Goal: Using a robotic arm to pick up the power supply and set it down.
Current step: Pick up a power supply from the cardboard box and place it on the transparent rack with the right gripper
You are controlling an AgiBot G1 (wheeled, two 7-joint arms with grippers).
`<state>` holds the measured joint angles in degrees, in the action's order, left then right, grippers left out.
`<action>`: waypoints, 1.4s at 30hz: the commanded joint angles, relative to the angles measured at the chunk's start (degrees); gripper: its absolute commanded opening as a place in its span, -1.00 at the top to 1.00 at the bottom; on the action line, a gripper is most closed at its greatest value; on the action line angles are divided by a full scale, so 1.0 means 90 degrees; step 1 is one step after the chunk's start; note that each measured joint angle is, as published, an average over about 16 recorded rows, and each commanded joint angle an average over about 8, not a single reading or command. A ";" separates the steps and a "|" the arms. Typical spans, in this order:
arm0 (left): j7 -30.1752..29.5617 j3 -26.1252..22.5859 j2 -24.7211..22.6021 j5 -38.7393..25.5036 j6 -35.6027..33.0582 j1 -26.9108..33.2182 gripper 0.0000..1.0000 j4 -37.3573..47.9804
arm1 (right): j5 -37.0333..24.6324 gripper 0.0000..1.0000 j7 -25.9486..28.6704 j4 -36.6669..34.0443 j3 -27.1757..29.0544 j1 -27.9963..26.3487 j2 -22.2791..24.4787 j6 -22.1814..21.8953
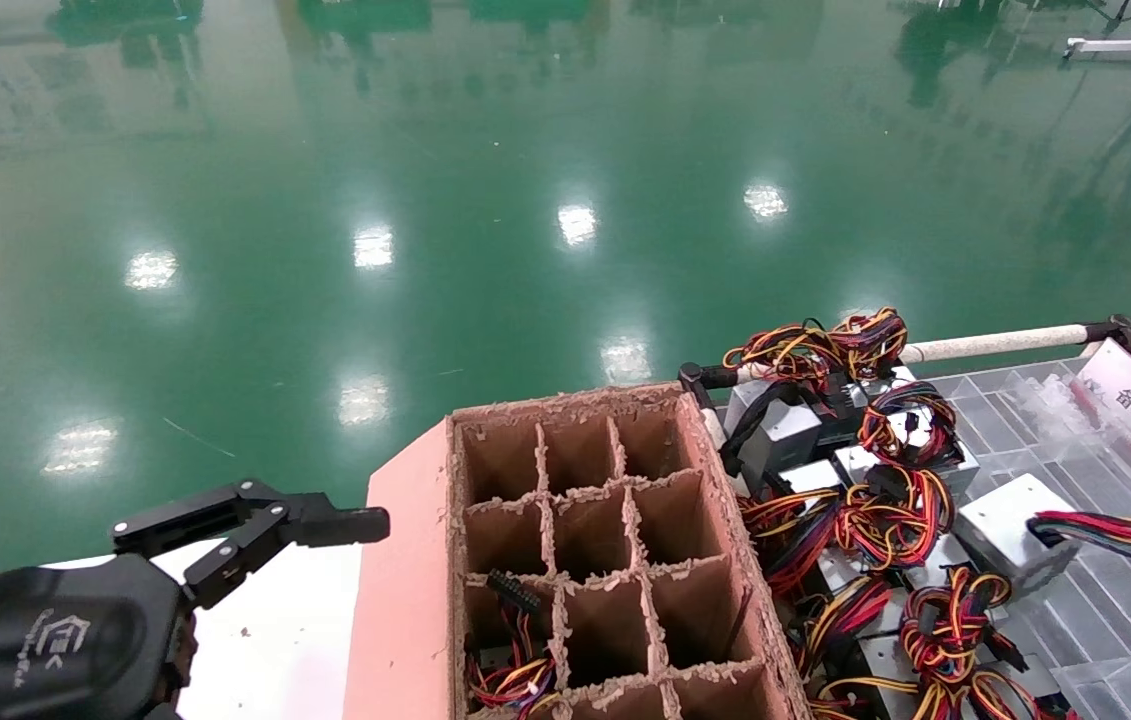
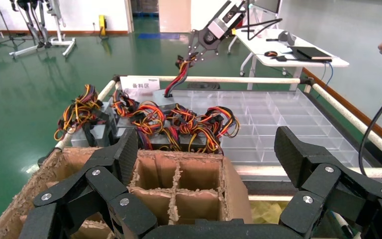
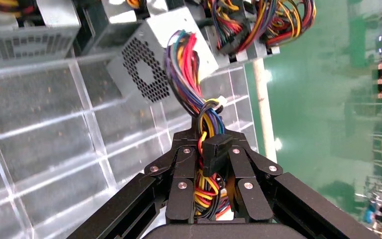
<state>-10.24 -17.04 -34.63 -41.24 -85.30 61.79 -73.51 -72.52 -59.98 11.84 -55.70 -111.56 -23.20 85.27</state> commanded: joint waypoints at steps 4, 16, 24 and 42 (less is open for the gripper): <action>0.0001 -0.0002 0.0001 0.0001 0.0001 0.0000 -1.00 0.0000 | -0.0228 1.00 -0.0077 -0.0025 -0.0098 -0.0255 0.0044 0.0026; 0.0003 -0.0006 0.0002 0.0004 0.0003 0.0001 -1.00 0.0000 | -0.0803 1.00 -0.0186 -0.0077 -0.0347 -0.0940 0.0033 0.0099; 0.0004 -0.0009 0.0004 0.0006 0.0004 0.0002 -1.00 0.0000 | -0.1105 1.00 -0.0283 -0.0085 -0.0508 -0.1273 -0.0135 0.0340; 0.0007 -0.0015 0.0006 0.0010 0.0006 0.0003 -1.00 0.0000 | -0.1351 1.00 -0.0293 0.0090 -0.0961 -0.1663 -0.0121 0.0653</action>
<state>-10.18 -17.18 -34.58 -41.15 -85.25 61.82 -73.51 -84.36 -62.55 12.58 -64.15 -126.28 -24.59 90.93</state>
